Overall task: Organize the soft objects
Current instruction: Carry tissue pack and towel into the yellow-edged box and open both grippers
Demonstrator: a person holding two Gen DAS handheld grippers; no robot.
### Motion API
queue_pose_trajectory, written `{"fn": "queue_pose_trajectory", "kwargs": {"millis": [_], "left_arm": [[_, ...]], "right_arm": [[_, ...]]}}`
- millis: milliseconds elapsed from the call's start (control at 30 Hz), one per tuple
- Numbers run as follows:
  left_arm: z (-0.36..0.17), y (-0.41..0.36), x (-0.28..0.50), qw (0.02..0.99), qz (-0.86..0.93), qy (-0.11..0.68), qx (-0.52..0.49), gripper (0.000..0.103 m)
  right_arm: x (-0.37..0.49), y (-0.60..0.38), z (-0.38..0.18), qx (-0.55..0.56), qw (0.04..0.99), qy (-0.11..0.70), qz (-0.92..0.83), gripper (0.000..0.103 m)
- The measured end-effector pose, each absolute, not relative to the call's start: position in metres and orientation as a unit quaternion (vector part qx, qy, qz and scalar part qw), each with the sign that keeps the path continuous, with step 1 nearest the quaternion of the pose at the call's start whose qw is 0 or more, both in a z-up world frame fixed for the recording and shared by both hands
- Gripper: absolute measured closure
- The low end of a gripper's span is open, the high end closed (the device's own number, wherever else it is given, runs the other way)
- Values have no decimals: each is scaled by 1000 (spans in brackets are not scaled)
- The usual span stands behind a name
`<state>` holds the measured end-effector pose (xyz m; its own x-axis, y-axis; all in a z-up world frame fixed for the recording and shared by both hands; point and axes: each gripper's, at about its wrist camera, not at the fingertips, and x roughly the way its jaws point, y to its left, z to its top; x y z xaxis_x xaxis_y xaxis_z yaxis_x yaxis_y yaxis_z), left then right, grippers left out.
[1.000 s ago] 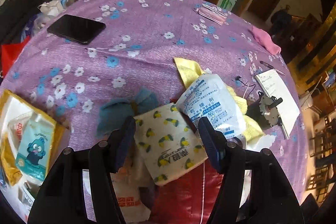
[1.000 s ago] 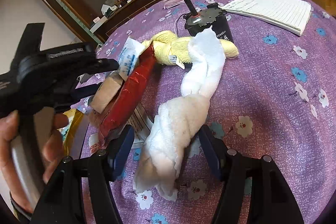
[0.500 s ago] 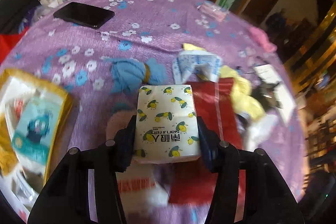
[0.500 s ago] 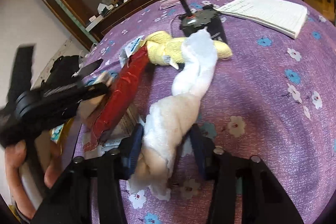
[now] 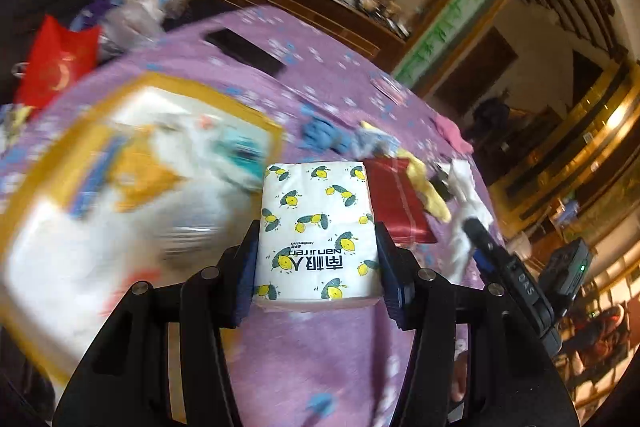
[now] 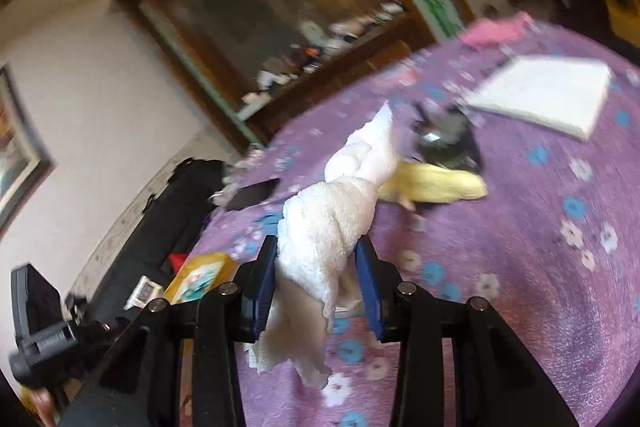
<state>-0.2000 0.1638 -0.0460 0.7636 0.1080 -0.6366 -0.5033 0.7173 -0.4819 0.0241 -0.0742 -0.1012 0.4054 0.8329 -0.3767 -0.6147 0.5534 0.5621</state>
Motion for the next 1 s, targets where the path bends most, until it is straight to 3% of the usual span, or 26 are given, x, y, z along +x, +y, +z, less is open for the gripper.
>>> {"fn": "queue_pose_trajectory", "kwargs": {"millis": [367, 733, 1000], "left_arm": [[-53, 214, -258, 856, 270, 317, -306, 51], [-104, 240, -267, 818, 304, 366, -323, 50], [-109, 245, -281, 816, 289, 334, -373, 48]], "right_arm": [[-61, 6, -73, 151, 728, 350, 569, 65], [-92, 118, -100, 28, 690, 407, 598, 64], [-101, 117, -118, 33, 687, 427, 588, 58]]}}
